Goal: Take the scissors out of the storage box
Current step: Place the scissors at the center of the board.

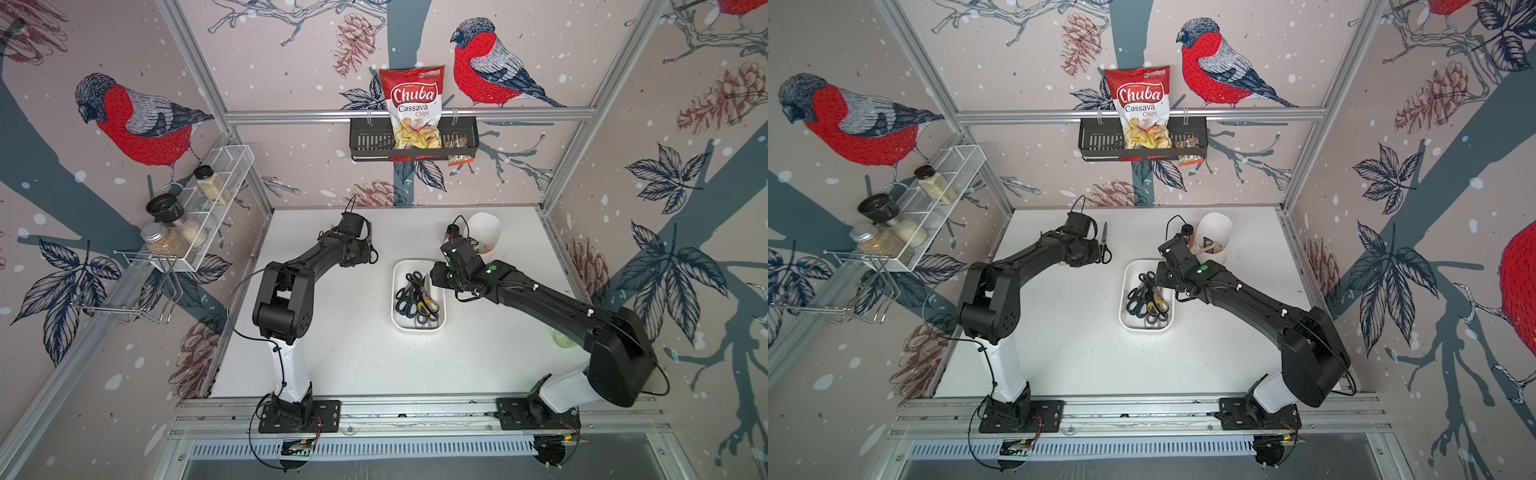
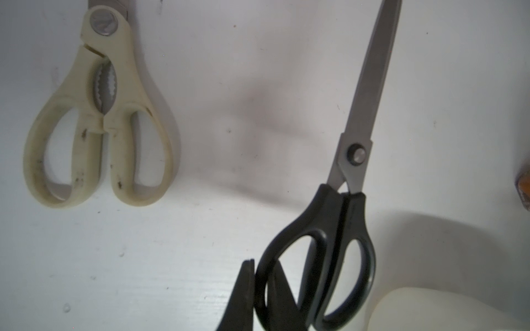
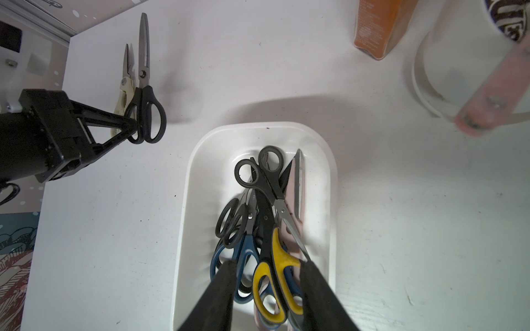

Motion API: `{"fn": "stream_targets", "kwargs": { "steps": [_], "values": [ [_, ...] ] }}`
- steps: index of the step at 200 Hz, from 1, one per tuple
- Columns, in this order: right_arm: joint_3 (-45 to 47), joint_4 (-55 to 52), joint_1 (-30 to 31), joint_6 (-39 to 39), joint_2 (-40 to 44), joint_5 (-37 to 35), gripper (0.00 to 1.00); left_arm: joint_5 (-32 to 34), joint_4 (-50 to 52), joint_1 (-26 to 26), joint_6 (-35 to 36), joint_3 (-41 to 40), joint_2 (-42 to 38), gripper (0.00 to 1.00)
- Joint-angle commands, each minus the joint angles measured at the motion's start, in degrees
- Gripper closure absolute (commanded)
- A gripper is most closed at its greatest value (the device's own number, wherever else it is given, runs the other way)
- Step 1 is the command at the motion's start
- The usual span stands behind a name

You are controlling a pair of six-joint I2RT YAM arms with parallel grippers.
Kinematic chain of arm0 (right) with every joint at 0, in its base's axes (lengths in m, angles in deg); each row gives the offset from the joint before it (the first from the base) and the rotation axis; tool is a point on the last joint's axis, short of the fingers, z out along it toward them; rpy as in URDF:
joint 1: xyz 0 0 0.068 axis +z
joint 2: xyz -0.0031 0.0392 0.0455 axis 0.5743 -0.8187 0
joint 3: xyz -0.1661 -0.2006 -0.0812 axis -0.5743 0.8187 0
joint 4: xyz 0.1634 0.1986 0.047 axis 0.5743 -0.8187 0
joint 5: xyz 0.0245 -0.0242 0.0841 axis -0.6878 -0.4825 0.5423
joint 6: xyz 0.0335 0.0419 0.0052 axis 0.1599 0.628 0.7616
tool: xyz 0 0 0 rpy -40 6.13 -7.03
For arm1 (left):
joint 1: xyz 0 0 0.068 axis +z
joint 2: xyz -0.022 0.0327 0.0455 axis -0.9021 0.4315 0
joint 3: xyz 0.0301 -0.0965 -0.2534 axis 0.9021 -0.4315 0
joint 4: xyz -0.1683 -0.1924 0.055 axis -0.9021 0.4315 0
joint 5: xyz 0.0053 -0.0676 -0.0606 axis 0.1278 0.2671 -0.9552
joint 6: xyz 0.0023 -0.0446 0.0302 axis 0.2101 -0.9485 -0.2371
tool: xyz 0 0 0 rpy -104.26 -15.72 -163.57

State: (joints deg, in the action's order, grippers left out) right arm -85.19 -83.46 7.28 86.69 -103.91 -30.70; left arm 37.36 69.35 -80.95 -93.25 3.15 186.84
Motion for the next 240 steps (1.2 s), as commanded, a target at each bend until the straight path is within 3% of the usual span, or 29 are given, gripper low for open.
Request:
{"fn": "stream_targets", "kwargs": {
  "steps": [1,143,240],
  "values": [
    [0.0,-0.5,-0.1,0.4,0.0,-0.2,0.57,2.0,0.4,0.2,-0.6,4.0,3.5,0.97],
    [0.4,-1.8,-1.9,-0.1,0.4,-0.4,0.57,4.2,2.2,2.6,1.2,8.1,11.5,0.96],
    [1.2,-0.3,-1.0,-1.7,-1.9,3.4,0.57,6.0,3.8,3.1,2.8,8.0,10.2,0.72]
  ]
}}
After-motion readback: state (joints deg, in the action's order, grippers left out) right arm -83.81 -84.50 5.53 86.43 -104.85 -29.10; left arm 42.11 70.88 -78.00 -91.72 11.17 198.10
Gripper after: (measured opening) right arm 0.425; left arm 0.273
